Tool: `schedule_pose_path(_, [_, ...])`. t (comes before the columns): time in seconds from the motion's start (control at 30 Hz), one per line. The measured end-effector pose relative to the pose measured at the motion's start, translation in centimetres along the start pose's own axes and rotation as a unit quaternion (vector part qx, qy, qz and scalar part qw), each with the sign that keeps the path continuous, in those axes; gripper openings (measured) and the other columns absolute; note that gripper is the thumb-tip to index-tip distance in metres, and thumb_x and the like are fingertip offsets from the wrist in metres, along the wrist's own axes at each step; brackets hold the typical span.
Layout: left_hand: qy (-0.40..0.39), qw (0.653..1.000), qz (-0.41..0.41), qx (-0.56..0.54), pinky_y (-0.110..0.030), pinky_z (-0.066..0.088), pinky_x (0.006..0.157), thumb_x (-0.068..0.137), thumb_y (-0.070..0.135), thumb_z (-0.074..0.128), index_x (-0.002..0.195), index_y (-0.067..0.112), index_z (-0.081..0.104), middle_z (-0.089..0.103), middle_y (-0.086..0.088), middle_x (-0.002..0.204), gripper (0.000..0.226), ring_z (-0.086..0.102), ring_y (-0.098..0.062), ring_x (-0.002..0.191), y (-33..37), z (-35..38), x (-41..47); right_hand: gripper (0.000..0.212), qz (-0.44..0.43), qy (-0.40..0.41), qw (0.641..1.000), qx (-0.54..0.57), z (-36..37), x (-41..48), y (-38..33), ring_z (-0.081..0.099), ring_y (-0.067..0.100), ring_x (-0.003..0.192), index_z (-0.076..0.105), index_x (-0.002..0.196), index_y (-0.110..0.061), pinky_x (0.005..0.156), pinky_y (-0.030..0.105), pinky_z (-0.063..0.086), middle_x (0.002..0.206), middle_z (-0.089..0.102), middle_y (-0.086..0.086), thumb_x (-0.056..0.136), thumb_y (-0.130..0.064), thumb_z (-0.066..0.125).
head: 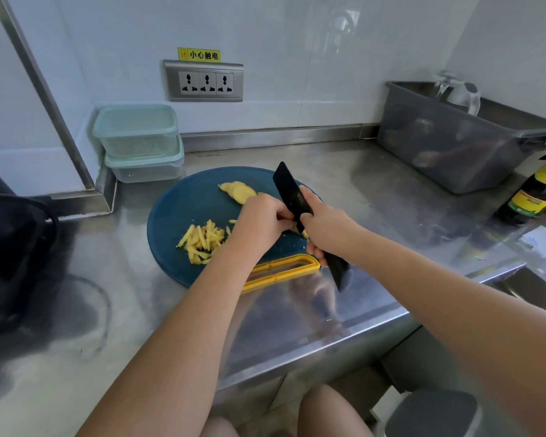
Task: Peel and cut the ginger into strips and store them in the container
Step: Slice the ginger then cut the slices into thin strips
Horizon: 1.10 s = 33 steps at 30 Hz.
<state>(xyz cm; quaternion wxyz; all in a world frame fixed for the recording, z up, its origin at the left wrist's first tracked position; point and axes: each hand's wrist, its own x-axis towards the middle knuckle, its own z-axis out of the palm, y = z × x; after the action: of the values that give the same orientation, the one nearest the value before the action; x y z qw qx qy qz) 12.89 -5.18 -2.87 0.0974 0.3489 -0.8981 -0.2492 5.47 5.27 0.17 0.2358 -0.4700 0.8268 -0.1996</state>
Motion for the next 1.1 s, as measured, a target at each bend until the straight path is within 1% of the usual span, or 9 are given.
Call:
schedule_pose_path(0.1, [-0.006,0.998,-0.021,-0.054,-0.017,0.037,0.084,0.089,0.021,0.064,0.121,0.015,0.061,0.063,-0.001,0.119,0.033,0.059,-0.015,0.106,0.0,0.3,-0.3,0.058,0.024,-0.021,0.998,0.061,-0.7,-0.3,0.0,0.048,0.015,0.04,0.011,0.151,-0.041,0.04,0.025,0.047,0.073,0.058,0.014,0.104,-0.012,0.029])
schedule_pose_path(0.2, [0.098,0.986,0.0,-0.136,-0.017,0.045,0.076,0.079,0.017,0.074,0.1,0.015,0.059,0.064,0.003,0.095,0.026,0.059,-0.011,0.086,-0.7,0.7,-1.4,0.055,0.017,-0.028,0.998,0.06,-0.8,-1.2,0.1,0.047,0.014,0.037,0.014,0.151,-0.038,0.039,0.024,0.045,0.068,0.056,0.012,0.104,-0.014,0.029])
schedule_pose_path(0.33, [0.078,0.992,-0.019,-0.095,-0.011,0.035,0.057,0.079,0.024,0.075,0.078,0.022,0.053,0.049,0.014,0.072,0.022,0.048,-0.005,0.066,-0.7,0.6,-1.3,0.055,-0.009,0.028,0.999,0.028,0.2,-1.8,1.0,0.054,0.013,0.038,0.019,0.152,-0.033,0.032,0.019,0.039,0.066,0.054,0.005,0.101,-0.02,0.031])
schedule_pose_path(0.5, [0.105,0.988,0.018,-0.116,-0.012,0.037,0.063,0.077,0.02,0.076,0.079,0.022,0.058,0.054,0.011,0.077,0.018,0.051,-0.006,0.07,-0.8,0.9,-1.7,0.055,-0.008,0.033,0.999,0.04,0.4,-1.6,1.4,0.055,0.011,0.036,0.018,0.152,-0.033,0.033,0.02,0.039,0.066,0.055,0.006,0.1,-0.018,0.031])
schedule_pose_path(0.63, [0.086,0.991,0.021,-0.105,-0.011,0.036,0.059,0.079,0.019,0.075,0.068,0.03,0.052,0.053,0.014,0.073,0.027,0.051,-0.005,0.065,-0.9,0.8,-1.5,0.056,-0.007,0.031,0.999,0.042,0.5,-1.6,1.3,0.054,0.012,0.038,0.018,0.152,-0.033,0.034,0.02,0.039,0.066,0.054,0.005,0.1,-0.018,0.031])
schedule_pose_path(0.8, [0.077,0.993,0.021,-0.086,-0.012,0.038,0.059,0.079,0.02,0.074,0.067,0.029,0.052,0.055,0.01,0.077,0.026,0.051,-0.005,0.063,-0.7,0.8,-1.1,0.057,-0.009,0.046,0.998,0.034,1.0,-1.3,1.2,0.054,0.014,0.042,0.017,0.153,-0.033,0.032,0.019,0.038,0.067,0.051,0.004,0.1,-0.016,0.031])
schedule_pose_path(0.93, [0.075,0.994,0.023,-0.075,-0.022,0.047,0.072,0.08,0.018,0.073,0.071,0.024,0.057,0.06,0.005,0.081,0.02,0.058,-0.013,0.073,-0.6,0.7,-1.2,0.059,-0.01,0.047,0.998,0.035,0.9,-1.3,1.3,0.054,0.014,0.041,0.016,0.153,-0.033,0.032,0.019,0.038,0.066,0.051,0.005,0.099,-0.014,0.031])
schedule_pose_path(1.03, [0.061,0.996,0.006,-0.059,-0.013,0.038,0.059,0.082,0.019,0.071,0.065,0.03,0.051,0.052,0.014,0.071,0.028,0.051,-0.006,0.063,-0.6,0.5,-0.9,0.06,-0.02,0.047,0.999,0.013,1.2,-1.3,0.9,0.052,0.015,0.047,0.013,0.154,-0.032,0.036,0.019,0.039,0.071,0.051,0.006,0.099,-0.013,0.03])
schedule_pose_path(1.1, [0.047,0.997,-0.004,-0.059,-0.013,0.035,0.056,0.083,0.02,0.07,0.065,0.031,0.049,0.049,0.015,0.07,0.03,0.047,-0.003,0.06,-0.5,0.5,-0.8,0.06,-0.02,0.047,0.999,0.016,1.2,-1.3,1.0,0.052,0.015,0.048,0.013,0.154,-0.03,0.037,0.02,0.04,0.076,0.052,0.009,0.099,-0.012,0.03])
